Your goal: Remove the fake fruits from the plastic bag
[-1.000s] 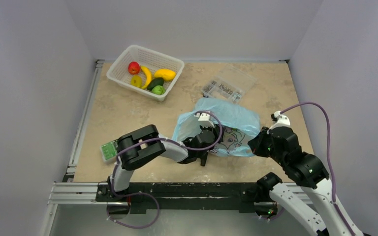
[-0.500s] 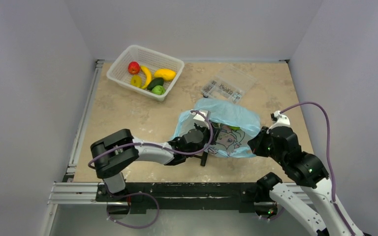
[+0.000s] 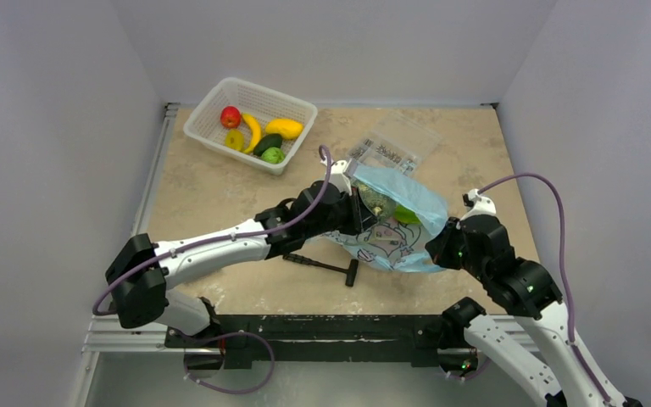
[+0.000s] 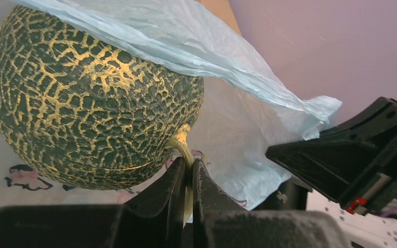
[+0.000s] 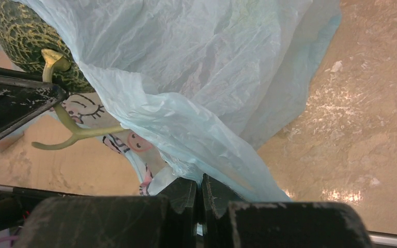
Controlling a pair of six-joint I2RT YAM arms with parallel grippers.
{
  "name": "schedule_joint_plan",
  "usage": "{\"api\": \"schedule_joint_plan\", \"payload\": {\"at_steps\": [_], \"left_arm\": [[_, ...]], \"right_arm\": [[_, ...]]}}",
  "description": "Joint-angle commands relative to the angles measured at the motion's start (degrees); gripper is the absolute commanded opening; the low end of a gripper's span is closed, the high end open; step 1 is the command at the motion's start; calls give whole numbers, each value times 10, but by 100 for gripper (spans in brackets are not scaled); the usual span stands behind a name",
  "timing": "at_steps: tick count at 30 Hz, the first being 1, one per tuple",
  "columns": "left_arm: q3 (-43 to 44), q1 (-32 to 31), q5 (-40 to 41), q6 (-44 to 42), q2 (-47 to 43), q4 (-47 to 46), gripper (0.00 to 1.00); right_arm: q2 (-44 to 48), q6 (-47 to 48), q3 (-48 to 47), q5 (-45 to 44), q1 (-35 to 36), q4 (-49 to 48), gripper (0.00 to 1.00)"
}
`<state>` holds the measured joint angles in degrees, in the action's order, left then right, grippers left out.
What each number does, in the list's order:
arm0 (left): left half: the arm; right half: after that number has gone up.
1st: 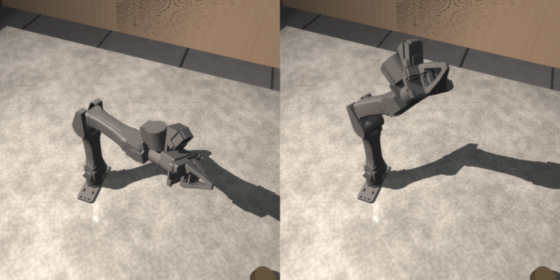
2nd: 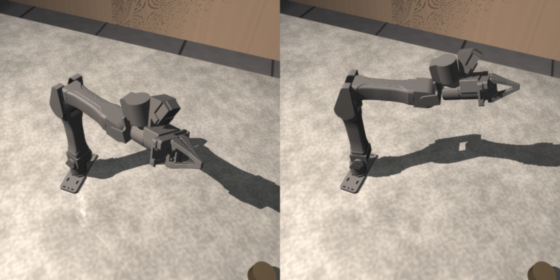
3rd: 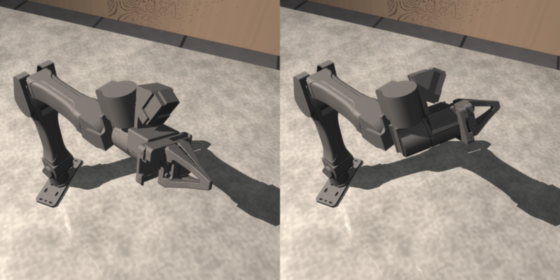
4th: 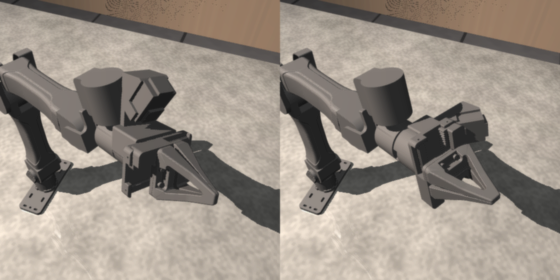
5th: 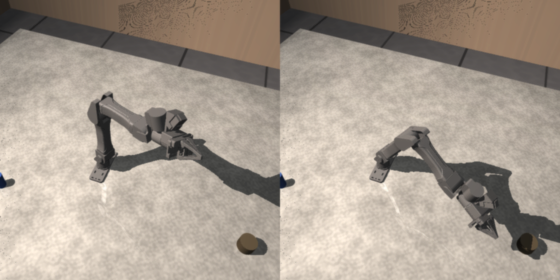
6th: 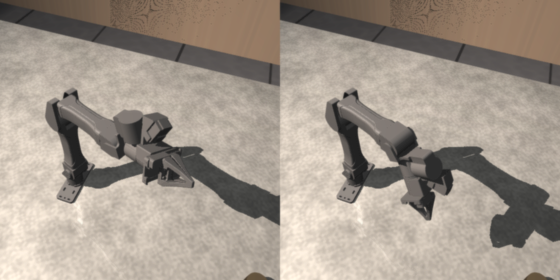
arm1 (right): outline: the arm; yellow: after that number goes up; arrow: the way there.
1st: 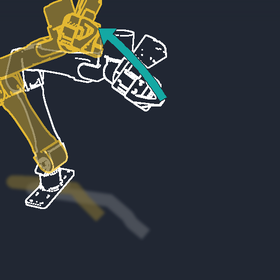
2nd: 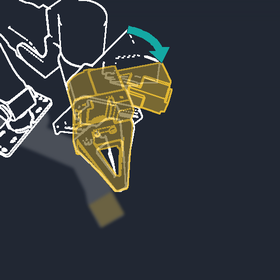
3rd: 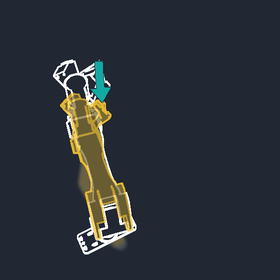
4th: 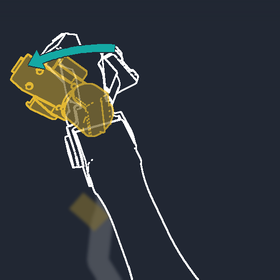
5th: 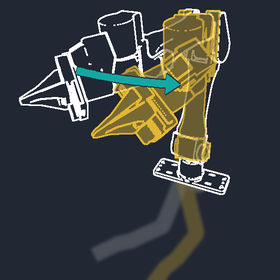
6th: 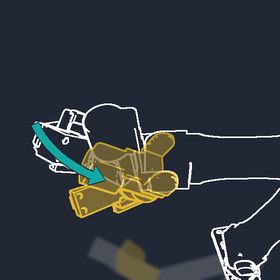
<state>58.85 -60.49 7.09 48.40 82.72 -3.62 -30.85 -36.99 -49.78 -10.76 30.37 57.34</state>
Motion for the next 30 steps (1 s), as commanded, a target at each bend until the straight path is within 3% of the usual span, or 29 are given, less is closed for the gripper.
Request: {"api": "schedule_joint_plan", "payload": {"at_steps": [1,5,11,17,30], "left_arm": [[45,29,-196,67,-5,90,0],[94,30,-268,39,14,183,0],[95,28,-349,-26,-4,250,0],[115,27,-340,-123,-60,353,0],[230,66,-356,-238,-147,422,0]], "right_arm": [[-3,7,-1,0,1,-17,0],[2,5,-1,-2,1,-16,0],[5,4,0,-2,1,-16,0],[6,5,0,-2,1,-17,0],[5,6,1,1,1,-17,0]]}}
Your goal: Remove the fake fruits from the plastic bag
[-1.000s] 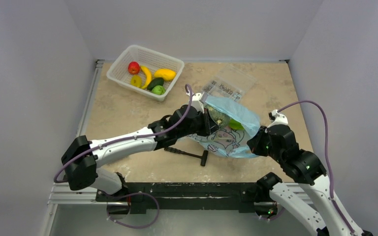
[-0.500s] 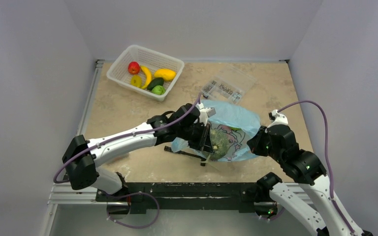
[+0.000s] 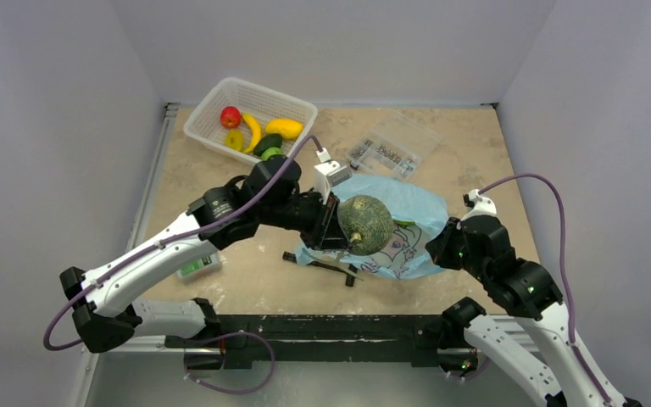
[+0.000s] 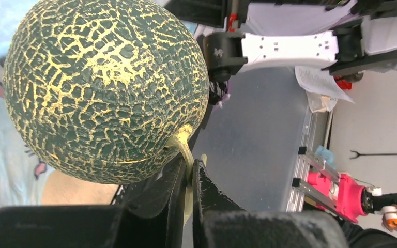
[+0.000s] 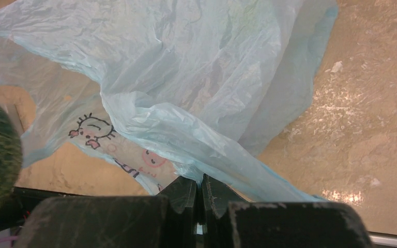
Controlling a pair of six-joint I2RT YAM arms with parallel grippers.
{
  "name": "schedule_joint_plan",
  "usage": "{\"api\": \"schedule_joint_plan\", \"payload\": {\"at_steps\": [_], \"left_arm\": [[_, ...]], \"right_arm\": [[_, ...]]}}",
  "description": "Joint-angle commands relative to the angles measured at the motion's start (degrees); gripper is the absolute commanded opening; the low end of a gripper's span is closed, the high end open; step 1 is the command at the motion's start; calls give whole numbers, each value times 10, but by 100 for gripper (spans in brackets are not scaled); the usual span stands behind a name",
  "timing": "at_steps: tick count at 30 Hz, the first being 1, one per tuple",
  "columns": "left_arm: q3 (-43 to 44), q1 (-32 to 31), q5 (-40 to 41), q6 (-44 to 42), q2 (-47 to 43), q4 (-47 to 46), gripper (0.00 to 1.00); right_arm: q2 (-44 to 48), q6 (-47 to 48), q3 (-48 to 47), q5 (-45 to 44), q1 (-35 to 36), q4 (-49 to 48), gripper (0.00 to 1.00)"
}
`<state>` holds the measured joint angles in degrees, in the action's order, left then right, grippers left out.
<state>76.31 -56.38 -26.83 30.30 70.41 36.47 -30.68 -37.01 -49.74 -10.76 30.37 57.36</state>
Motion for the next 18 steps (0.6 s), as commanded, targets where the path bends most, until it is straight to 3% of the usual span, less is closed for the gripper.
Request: {"api": "schedule_joint_plan", "payload": {"at_steps": [1,6,8,15,18], "left_arm": [[69,33,-1,-66,-27,34,0],[130,65,236,-87,-36,93,0],[137,101,282,-71,-40,93,0],[95,248,297,-21,-3,73,0],[54,296,291,-5,20,19,0]], "right_arm": [[3,6,1,1,1,-17,0],[4,7,1,1,1,-18,0],[4,8,1,3,1,-18,0],[7,7,1,1,1,-19,0],[6,6,1,1,1,-19,0]]}}
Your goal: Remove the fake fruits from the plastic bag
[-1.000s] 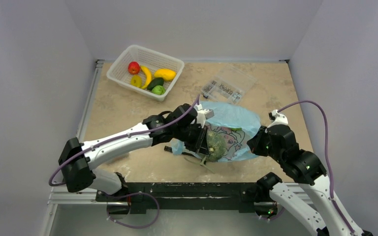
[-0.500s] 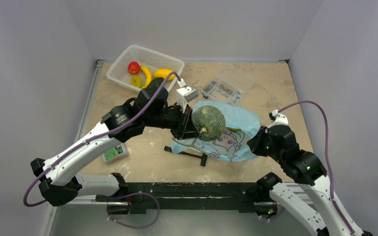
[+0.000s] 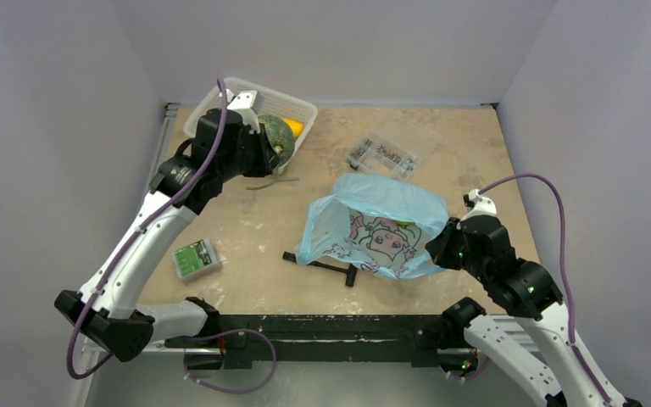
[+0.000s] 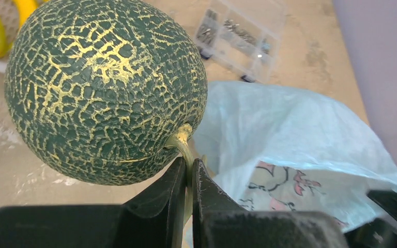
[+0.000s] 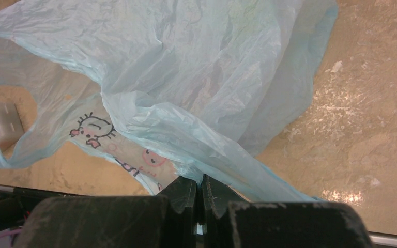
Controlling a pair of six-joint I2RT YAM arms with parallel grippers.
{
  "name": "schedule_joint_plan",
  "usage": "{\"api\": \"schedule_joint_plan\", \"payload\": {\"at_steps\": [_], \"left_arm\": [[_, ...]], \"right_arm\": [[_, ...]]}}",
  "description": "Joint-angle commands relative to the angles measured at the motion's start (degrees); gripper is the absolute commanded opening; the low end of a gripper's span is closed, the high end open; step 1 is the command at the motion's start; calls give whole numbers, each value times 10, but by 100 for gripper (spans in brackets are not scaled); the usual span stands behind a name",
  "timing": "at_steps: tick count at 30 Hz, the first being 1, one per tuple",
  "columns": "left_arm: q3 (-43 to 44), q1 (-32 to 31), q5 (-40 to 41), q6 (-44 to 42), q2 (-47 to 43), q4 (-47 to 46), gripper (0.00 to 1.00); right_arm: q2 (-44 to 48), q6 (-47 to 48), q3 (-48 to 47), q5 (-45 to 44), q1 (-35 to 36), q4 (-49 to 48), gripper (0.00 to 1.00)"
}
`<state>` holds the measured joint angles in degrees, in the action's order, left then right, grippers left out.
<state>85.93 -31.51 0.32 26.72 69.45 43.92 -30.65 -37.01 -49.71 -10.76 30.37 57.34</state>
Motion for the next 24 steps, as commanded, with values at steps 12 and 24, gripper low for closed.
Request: {"api": "schedule_joint_plan", "payload": {"at_steps": [12,24], "left_arm": [[29,222,-151,173,274,-255,0],[208,291,-124,282,474,-272,1]], "right_arm": [[21,4,1,-3,1,-20,0],[24,2,1,-6,1,-20,0]]}}
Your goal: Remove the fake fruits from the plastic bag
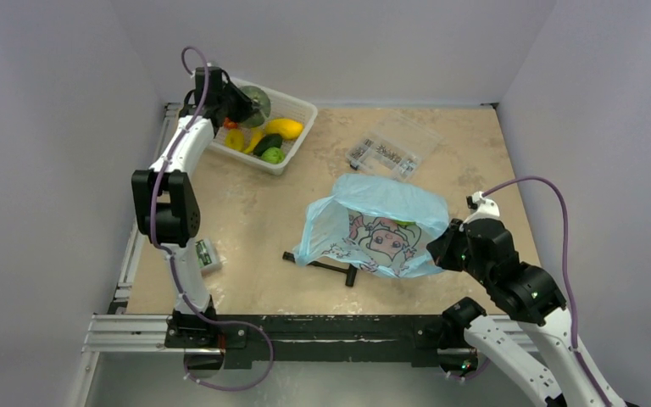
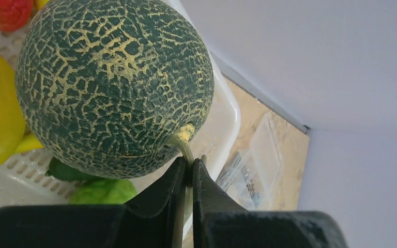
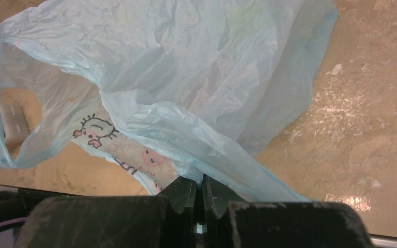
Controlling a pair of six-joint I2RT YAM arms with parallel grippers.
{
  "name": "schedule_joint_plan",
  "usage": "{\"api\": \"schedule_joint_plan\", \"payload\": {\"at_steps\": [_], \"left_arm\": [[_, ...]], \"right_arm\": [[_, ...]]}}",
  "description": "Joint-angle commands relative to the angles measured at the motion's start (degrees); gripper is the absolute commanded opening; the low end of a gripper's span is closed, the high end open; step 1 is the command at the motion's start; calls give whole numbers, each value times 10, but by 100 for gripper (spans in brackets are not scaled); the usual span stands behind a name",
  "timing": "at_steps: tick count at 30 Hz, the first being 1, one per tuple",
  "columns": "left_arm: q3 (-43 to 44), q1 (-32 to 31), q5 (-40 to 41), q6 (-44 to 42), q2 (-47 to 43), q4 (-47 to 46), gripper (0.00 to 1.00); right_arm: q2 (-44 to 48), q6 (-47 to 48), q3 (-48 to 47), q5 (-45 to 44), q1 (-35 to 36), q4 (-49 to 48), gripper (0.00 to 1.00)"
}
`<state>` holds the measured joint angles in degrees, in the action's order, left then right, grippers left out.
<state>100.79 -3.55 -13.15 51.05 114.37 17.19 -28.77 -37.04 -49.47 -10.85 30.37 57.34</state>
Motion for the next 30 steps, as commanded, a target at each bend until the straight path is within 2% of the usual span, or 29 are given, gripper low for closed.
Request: {"api": "schedule_joint_plan", "payload": {"at_steps": [1,4,6,8,12,16,19,22,25,27,30], "left_arm": [[68,12,25,39,32,15,2],[67,13,59,38,36,43,10],[60,13,71,38,38,51,21],[67,14,89,31,42,81,36],[56,14,129,10,24,113,79],[49,14,135,-10,-7,131,83],[15,13,98,-11,-58,127,82],[-59,5,74,-12,-148,102,82],[-168,-16,45,-4,-244,45,81],[-234,-40,20,-11,-297,14,80],[-285,-94,-3,-27,-359,22,79]], "right_arm": [[6,2,-2,-5,1,-20,0],[4,3,-2,-6,1,-20,0],[2,4,-2,-4,1,-20,0],[1,5,-2,-2,1,-21,0],[-1,5,-2,-2,1,-21,0],[-4,5,-3,-2,1,-20,0],[-10,4,-4,-4,1,-19,0],[-20,3,-7,-6,1,-17,0],[-30,1,-10,-8,1,-14,0],[-36,1,-12,-6,1,-11,0],[-41,2,-13,0,1,-11,0]]}}
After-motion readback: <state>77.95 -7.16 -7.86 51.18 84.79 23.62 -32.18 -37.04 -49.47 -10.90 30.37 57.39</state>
